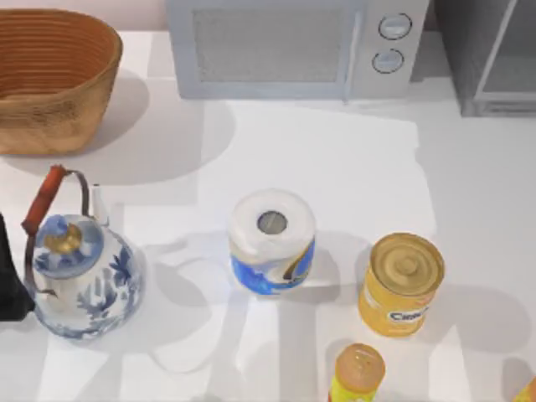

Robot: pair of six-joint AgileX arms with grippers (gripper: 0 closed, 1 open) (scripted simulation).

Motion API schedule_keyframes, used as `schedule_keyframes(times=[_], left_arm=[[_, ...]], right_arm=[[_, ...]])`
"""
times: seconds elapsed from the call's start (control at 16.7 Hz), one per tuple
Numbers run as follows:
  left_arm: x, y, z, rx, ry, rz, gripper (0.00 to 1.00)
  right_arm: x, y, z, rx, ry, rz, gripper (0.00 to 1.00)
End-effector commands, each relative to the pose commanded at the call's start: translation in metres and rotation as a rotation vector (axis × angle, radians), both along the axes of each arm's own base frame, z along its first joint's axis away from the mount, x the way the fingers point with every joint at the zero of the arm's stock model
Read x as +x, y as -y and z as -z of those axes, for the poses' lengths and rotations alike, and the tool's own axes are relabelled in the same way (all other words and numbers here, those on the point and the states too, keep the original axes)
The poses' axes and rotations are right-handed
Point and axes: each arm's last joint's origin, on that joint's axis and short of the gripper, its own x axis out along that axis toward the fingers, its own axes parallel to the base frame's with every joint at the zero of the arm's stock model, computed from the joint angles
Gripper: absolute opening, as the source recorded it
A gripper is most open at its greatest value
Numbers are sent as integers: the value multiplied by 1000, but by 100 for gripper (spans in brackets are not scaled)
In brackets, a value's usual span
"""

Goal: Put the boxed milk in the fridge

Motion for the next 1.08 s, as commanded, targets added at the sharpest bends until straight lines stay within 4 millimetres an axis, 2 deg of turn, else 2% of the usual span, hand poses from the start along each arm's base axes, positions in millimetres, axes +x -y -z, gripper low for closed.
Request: schedule_keyframes(times=[0.18, 0.42, 1.08], left_arm=[[0, 0, 0, 0, 0, 0, 100], [0, 0, 0, 0, 0, 0, 100], [0, 0, 0, 0, 0, 0, 100]], right_arm=[[11, -2, 6, 6, -34, 5, 0], [12, -3, 6, 6, -36, 5, 0], [12, -3, 6, 6, -36, 5, 83]])
